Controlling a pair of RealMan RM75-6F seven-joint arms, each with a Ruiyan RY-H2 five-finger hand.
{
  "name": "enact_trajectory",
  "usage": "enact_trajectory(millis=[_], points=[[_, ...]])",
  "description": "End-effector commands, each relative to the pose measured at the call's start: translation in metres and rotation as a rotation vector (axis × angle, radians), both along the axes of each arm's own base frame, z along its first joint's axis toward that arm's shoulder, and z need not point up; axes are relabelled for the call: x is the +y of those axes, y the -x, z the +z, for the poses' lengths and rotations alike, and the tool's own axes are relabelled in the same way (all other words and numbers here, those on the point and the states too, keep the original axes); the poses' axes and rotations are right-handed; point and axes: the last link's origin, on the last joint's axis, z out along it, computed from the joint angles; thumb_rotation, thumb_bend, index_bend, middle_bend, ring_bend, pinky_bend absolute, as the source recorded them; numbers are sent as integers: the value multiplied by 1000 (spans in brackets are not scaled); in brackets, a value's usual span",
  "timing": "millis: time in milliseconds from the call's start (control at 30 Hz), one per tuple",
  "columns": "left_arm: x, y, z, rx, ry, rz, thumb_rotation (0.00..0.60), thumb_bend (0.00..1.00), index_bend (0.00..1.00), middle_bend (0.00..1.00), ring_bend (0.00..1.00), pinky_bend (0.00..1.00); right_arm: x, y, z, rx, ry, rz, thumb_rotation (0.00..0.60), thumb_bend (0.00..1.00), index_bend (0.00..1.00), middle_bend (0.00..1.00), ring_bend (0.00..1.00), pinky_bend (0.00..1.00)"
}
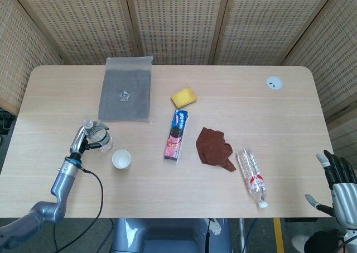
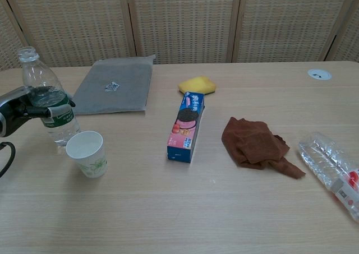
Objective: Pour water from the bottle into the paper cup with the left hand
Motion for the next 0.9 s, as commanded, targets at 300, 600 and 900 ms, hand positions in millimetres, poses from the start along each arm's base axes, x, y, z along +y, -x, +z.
enact_trajectory(millis=[300, 600, 900], points=[[-4, -2, -10, -20, 30, -20, 600, 112, 139, 171, 153, 140, -1, 0, 0, -2, -2, -2, 600, 0, 0, 0, 0, 0], [-7, -1, -7, -45, -1, -39, 600, 0, 0, 2, 4, 34, 0, 0, 0, -2, -5, 0, 600, 0, 0, 0, 0, 0], [-17, 7, 39, -33, -61, -131, 600, 0, 0, 0, 0, 0, 2, -3, 0, -4, -7, 15, 600, 0, 0, 0, 0, 0]])
